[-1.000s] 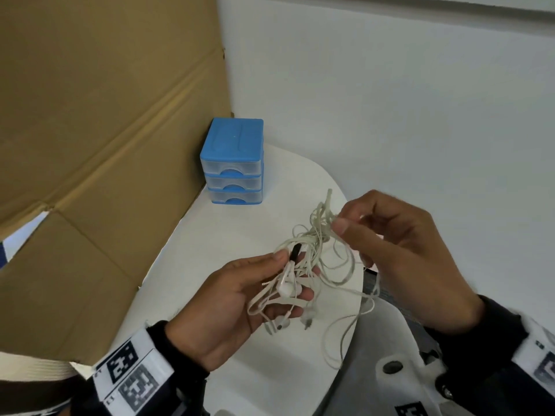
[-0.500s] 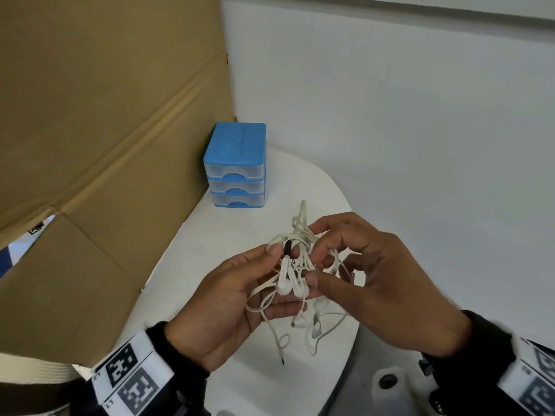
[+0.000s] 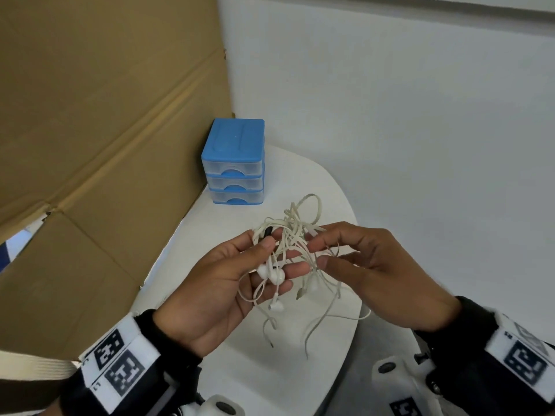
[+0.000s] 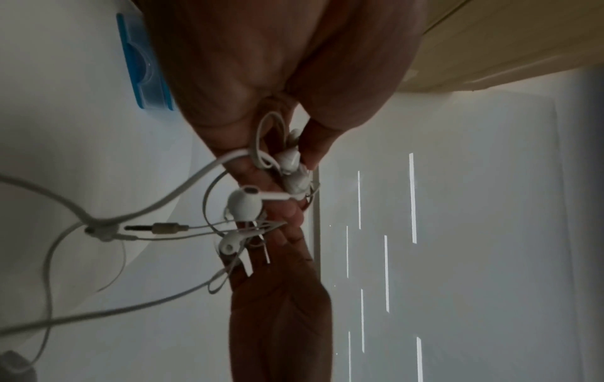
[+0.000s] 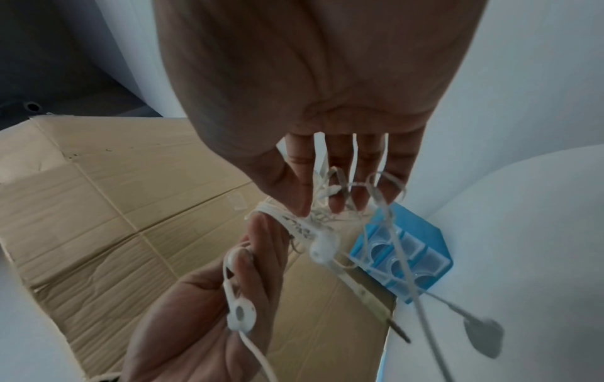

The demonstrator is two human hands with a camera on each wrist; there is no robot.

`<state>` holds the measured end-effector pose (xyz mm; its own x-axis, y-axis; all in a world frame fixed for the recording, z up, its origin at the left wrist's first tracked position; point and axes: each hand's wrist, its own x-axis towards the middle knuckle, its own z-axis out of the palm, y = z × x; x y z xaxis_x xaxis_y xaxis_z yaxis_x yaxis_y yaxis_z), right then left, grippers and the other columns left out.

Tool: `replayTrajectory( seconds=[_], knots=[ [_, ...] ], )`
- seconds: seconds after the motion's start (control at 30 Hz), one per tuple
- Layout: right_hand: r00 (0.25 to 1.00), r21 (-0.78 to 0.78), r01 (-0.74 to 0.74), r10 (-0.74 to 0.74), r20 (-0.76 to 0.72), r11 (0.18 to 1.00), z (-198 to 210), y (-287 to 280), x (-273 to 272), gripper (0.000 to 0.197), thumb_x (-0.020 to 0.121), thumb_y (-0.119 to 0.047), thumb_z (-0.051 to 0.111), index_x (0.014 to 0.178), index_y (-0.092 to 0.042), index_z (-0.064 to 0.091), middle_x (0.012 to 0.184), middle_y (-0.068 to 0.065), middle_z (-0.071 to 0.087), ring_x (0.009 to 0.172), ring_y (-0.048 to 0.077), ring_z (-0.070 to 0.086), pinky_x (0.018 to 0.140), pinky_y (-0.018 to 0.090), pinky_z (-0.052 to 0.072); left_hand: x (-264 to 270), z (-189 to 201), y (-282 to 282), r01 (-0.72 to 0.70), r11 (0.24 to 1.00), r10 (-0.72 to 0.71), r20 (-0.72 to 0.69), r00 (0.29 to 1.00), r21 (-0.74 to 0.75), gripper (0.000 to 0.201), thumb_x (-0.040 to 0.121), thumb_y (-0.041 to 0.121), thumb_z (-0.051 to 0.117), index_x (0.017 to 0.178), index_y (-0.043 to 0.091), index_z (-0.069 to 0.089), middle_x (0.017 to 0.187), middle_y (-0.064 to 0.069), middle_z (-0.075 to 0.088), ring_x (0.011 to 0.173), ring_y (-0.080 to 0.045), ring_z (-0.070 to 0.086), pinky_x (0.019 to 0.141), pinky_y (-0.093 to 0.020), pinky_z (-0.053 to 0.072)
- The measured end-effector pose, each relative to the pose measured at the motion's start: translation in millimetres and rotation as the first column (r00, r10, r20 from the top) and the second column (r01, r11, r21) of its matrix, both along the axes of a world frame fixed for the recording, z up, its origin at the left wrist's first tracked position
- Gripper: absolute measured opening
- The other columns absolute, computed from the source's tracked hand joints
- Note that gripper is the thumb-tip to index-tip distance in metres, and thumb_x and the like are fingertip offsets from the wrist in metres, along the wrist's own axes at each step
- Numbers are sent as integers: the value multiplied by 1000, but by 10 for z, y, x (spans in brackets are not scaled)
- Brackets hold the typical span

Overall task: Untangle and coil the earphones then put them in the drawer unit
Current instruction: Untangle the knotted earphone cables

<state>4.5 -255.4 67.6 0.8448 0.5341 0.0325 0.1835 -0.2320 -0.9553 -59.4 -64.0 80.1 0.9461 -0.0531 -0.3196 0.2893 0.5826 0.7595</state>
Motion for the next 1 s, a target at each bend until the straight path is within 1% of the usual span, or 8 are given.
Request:
replayTrajectory(
  seconds=[0.13,0.3,0.43,0.57,0.73,0.83,0.9,1.0],
  knots=[
    [993,-129,-121,121,-4,984,-54,4,-7,29,85,-8,69,110,-21,70,129,-13,61,122,5,55,107,36,40,15,10,29,-19,997,17,-27,999,-81,21,79,17,56,92,7,70,86,-16,75,73,-24,76,57,-25,60],
    [961,-89,-256,243,-128,963,-67,7,-18,25,83,-18,65,105,-13,74,119,-5,69,114,14,62,105,44,44,36,24,66,-77,988,67,-76,995,-137,19,78,17,57,88,7,71,83,-14,74,71,-22,75,53,-24,59],
    [931,65,-265,272,-244,962,-53,-14,-12,29,85,-13,64,110,-2,71,116,12,71,114,26,64,100,33,49,58,18,89,-122,983,106,-118,987,-138,18,78,17,58,89,9,70,80,-11,73,68,-19,74,51,-22,58],
    [919,109,-252,273,-284,962,-46,-11,4,30,85,-11,62,112,-2,70,116,11,72,117,22,63,97,24,49,64,10,98,-124,981,104,-139,985,-147,20,80,18,57,94,9,69,84,-10,74,70,-19,75,52,-24,58],
    [924,134,-208,239,-298,969,-24,-29,24,29,86,-14,60,111,-2,70,112,14,73,111,30,65,97,44,47,71,-3,94,-133,974,106,-147,983,-184,21,80,17,56,95,8,67,86,-13,74,75,-23,75,65,-35,62],
    [932,130,-154,188,-310,979,-25,4,23,20,85,-18,63,102,-10,70,104,11,72,97,26,65,90,43,46,72,-11,82,-131,971,105,-138,985,-198,21,82,16,55,96,7,66,86,-14,74,77,-25,75,70,-42,61],
    [968,51,-51,62,-242,997,-31,46,1,26,82,-22,75,106,-16,66,109,1,70,100,17,64,87,36,50,69,-20,77,-132,972,108,-131,986,-192,21,80,16,55,96,7,67,86,-14,73,78,-26,75,73,-45,60],
    [961,-93,240,-223,163,966,-15,116,-151,27,77,-38,78,98,-31,62,105,-14,65,102,6,60,81,23,51,64,-33,56,-132,973,114,-104,988,-188,22,83,14,54,100,6,66,95,-17,74,93,-29,73,81,-49,58]
  ],
)
